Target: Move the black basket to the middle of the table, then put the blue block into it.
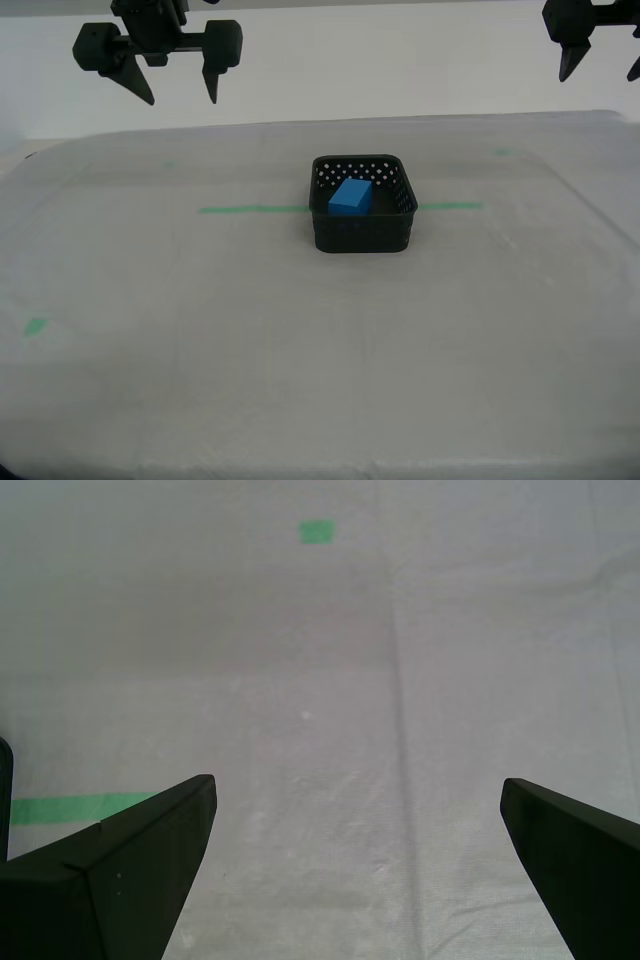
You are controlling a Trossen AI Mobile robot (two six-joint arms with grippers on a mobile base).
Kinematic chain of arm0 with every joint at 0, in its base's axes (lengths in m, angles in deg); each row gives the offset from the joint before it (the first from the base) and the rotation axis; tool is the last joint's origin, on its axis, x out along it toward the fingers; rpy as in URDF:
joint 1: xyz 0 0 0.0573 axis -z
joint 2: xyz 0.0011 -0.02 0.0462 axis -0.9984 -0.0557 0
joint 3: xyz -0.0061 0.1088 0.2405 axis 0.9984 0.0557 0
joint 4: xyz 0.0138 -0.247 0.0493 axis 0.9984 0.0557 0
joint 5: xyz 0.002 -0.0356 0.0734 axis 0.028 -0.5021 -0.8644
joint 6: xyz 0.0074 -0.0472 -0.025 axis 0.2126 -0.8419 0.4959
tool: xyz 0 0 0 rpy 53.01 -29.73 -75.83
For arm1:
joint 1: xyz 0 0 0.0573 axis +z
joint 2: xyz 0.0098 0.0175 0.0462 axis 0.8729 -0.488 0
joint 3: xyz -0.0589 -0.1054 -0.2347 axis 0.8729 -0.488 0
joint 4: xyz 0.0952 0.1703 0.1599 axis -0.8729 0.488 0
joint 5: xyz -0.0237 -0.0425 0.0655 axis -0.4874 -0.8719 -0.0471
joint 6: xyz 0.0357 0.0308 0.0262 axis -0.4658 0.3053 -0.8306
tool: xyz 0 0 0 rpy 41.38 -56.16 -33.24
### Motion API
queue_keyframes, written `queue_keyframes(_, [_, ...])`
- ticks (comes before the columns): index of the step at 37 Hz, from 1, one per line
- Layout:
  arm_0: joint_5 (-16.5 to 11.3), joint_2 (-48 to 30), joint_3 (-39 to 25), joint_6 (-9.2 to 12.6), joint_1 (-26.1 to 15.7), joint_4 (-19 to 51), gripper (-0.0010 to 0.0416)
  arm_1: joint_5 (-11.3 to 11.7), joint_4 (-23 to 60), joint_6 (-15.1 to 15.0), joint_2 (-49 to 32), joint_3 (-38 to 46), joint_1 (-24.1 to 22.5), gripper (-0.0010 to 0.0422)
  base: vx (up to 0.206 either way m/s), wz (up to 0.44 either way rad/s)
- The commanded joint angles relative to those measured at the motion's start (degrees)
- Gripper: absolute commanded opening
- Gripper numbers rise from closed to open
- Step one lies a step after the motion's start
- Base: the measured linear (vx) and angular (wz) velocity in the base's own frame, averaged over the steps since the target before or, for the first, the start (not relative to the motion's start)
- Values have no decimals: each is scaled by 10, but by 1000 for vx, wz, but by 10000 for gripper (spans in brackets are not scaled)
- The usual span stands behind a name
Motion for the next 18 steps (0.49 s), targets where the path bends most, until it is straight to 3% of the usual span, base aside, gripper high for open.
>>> queue_keyframes(1, [0,0,0,0,0,0,398,-1,0,-1,0,0,0,400,0,0])
queue_keyframes(18, [0,0,0,0,0,0,398,-1,0,-1,0,0,0,400,0,0])
